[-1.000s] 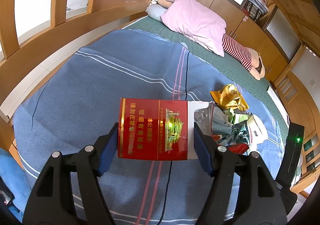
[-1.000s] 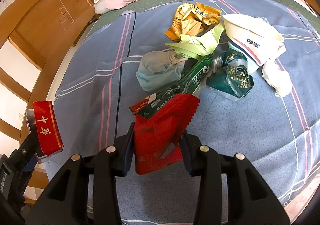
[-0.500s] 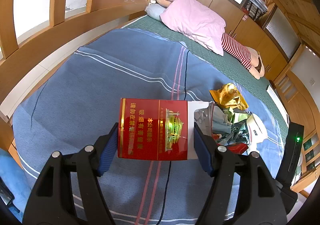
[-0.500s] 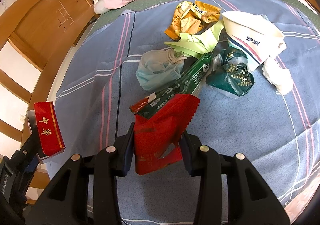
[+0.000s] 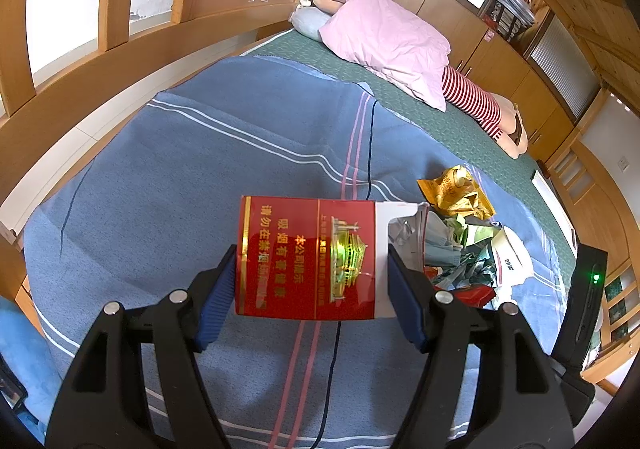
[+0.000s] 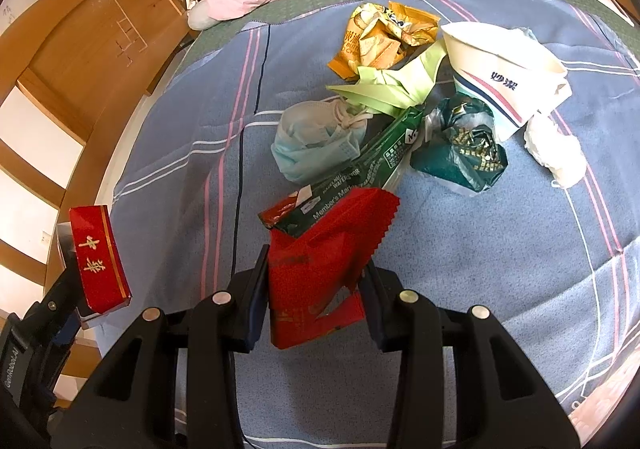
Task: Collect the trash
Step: 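Hold the red box in the left tool while the right tool holds the red packet, then swing both tools over the white bin and open them to drop the red items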
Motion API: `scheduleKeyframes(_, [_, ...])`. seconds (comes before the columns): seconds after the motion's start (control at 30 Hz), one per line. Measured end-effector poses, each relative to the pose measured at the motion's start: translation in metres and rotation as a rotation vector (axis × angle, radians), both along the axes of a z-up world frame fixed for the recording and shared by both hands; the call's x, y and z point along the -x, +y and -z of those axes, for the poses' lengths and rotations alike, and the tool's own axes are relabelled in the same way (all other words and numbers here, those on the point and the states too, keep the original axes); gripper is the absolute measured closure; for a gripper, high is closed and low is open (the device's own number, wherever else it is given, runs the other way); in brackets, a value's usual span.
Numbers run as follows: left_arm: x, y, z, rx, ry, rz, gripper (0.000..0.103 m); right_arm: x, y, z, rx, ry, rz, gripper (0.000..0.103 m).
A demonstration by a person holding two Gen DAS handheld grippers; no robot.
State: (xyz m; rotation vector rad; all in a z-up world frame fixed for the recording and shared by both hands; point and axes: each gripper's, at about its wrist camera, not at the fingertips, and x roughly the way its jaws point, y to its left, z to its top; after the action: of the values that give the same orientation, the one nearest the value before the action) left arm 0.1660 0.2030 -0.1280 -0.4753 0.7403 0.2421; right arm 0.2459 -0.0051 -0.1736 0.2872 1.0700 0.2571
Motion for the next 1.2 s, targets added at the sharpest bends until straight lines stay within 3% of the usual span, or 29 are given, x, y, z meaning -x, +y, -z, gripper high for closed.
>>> scheduleKeyframes(0.1, [0.0,0.0,0.0,-0.001,-0.001,0.004,0.033,0.001,-0.001,-0.001,-0.002,-0.007,0.003,0.061])
scheduleKeyframes(0.23, [-0.005,-0.002,-0.004,-0.004,-0.014,0.027,0.033,0.014,-0.006,-0.018,0.003,-0.095,0.027,0.061])
scheduleKeyframes(0.37, [-0.012,-0.017,-0.008,0.006,-0.038,0.119,0.033,0.052,-0.034,-0.044,-0.07,-0.166,0.039,0.061])
scheduleKeyframes(0.47, [-0.016,-0.033,-0.005,0.074,-0.043,0.237,0.033,0.078,-0.072,-0.064,-0.091,-0.173,0.065,0.061])
scheduleKeyframes(0.57, [-0.018,-0.048,-0.004,0.156,-0.055,0.344,0.033,0.102,-0.114,-0.079,-0.042,-0.175,0.098,0.061])
scheduleKeyframes(0.77, [-0.015,-0.093,-0.011,0.228,-0.1,0.528,0.033,0.152,-0.2,-0.073,0.158,-0.028,0.222,0.059])
scheduleKeyframes(0.87, [-0.008,-0.138,-0.015,0.286,-0.122,0.679,0.033,0.174,-0.238,-0.048,0.283,0.181,0.254,0.034])
scheduleKeyframes(0.93, [-0.003,-0.169,-0.015,0.318,-0.113,0.773,0.033,0.188,-0.259,-0.031,0.315,0.297,0.262,0.032])
scheduleKeyframes(0.97, [0.0,-0.182,-0.014,0.327,-0.105,0.808,0.033,0.195,-0.269,-0.031,0.309,0.297,0.293,0.032])
scheduleKeyframes(1.03, [0.012,-0.223,-0.008,0.337,-0.075,0.923,0.033,0.209,-0.298,-0.043,0.275,0.232,0.425,0.032])
scheduleKeyframes(1.13, [0.035,-0.282,0.004,0.297,-0.022,1.088,0.033,0.239,-0.352,-0.08,0.178,0.048,0.755,0.026])
scheduleKeyframes(1.2, [0.054,-0.319,0.013,0.23,0.027,1.193,0.022,0.255,-0.369,-0.096,0.122,-0.043,0.863,0.024])
